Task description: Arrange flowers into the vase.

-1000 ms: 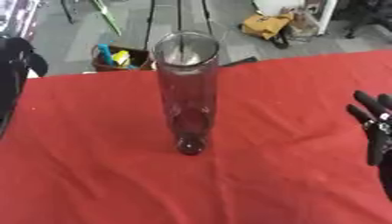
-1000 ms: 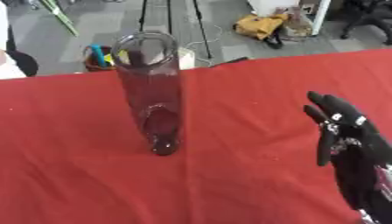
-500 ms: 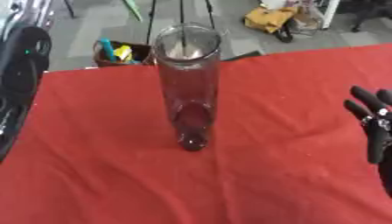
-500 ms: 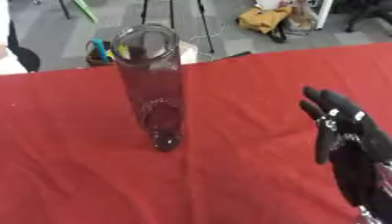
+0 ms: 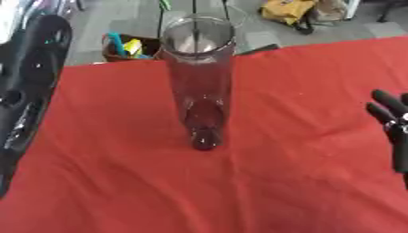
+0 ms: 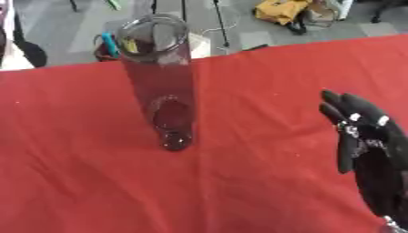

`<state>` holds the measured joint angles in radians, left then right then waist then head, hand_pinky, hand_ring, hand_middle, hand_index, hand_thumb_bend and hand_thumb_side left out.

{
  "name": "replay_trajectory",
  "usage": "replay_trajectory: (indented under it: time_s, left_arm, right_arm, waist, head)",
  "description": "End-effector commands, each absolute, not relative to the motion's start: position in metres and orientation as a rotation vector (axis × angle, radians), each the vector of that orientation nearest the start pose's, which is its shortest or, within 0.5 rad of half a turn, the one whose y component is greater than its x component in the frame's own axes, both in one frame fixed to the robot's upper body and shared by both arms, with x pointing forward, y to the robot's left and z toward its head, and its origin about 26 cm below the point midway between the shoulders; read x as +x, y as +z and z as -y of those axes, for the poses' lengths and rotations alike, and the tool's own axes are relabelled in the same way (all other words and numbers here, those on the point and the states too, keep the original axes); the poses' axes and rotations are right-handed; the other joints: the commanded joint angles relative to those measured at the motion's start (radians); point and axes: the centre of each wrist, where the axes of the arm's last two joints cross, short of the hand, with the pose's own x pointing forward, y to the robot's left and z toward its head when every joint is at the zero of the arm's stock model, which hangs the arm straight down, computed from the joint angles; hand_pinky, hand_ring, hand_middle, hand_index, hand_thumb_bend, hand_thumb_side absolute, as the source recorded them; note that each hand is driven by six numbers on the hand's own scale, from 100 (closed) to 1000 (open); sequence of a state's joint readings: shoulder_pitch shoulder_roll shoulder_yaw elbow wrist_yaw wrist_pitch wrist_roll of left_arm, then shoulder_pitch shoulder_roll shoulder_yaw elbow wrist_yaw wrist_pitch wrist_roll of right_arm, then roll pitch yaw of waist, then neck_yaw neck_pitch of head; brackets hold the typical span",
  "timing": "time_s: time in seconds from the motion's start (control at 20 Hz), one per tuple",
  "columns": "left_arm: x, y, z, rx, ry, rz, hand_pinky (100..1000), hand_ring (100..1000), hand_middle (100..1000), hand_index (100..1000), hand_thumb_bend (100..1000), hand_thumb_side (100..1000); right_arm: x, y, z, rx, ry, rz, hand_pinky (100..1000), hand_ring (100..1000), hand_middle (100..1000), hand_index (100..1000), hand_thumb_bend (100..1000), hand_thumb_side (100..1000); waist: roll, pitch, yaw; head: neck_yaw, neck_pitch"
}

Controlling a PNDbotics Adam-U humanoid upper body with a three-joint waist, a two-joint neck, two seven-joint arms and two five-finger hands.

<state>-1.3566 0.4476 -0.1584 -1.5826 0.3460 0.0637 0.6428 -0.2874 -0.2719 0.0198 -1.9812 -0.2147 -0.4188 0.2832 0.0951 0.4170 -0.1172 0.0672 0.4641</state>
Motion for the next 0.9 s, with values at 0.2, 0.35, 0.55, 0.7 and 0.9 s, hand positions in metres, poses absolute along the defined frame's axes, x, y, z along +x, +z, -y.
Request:
replay_trajectory:
  time_s: [0.2, 0.35, 0.55, 0.7, 0.9]
  left_arm:
    - [0.323, 0.48, -0.14, 0.209, -0.212, -3.475, 100, 100, 100, 100, 100, 795]
    - [0.321, 0.479, -0.138, 0.226, -0.196, -3.477, 100, 100, 100, 100, 100, 788]
    - [0.319, 0.477, -0.134, 0.229, -0.169, -3.473, 100, 100, 100, 100, 100, 788]
    - [0.32, 0.474, -0.132, 0.227, -0.15, -3.481, 100, 100, 100, 100, 100, 789]
    - [0.323, 0.469, -0.131, 0.192, -0.128, -3.489, 100, 100, 100, 100, 100, 785]
  right_arm:
    - [0.299, 0.195, 0.245, -0.386, -0.82, -3.454, 1000, 1000, 257, 935, 100, 1000]
    - [0.3, 0.195, 0.244, -0.391, -0.823, -3.453, 1000, 1000, 257, 934, 100, 1000]
    - [0.3, 0.196, 0.244, -0.398, -0.824, -3.452, 1000, 1000, 256, 935, 100, 1000]
    - [0.3, 0.197, 0.244, -0.399, -0.822, -3.453, 1000, 1000, 257, 936, 100, 1000]
    - [0.3, 0.198, 0.244, -0.395, -0.815, -3.455, 1000, 1000, 257, 936, 100, 1000]
  waist:
    - [-0.001, -0.014, -0.006]
    - [0.0, -0.012, -0.008]
    - [0.003, -0.01, -0.012]
    - [0.006, -0.008, -0.015]
    - [0.009, -0.007, -0.017]
  head:
    - [0.007, -0.025]
    - [0.005, -0.038]
    - [-0.002, -0.06]
    - [-0.005, -0.07]
    - [-0.008, -0.072]
